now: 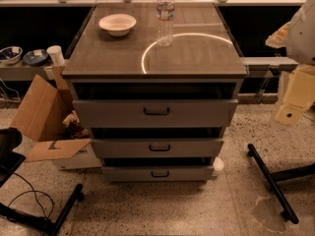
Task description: Open middle drawer
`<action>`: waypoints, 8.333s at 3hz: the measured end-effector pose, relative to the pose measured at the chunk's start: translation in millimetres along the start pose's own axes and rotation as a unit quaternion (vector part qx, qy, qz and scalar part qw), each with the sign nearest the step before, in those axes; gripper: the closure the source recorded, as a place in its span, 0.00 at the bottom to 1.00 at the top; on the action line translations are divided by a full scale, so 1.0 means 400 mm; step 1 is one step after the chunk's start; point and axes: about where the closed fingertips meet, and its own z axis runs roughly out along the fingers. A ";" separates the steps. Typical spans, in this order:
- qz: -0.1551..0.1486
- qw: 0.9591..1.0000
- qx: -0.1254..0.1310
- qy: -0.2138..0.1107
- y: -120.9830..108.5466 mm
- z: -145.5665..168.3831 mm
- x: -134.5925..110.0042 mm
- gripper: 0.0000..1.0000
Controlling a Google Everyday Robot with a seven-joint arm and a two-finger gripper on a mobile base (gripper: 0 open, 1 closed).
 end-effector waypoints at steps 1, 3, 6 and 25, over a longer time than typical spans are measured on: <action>0.000 1.000 0.000 0.000 0.000 0.000 0.000 0.00; 0.027 0.999 -0.023 -0.032 0.109 0.209 -0.061 0.00; 0.035 0.997 -0.062 -0.026 0.238 0.647 -0.098 0.00; -0.005 0.996 -0.025 0.087 -0.052 1.428 0.089 1.00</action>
Offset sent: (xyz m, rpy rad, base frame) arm -0.0255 0.0543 -0.1362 0.1163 0.1083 -0.0680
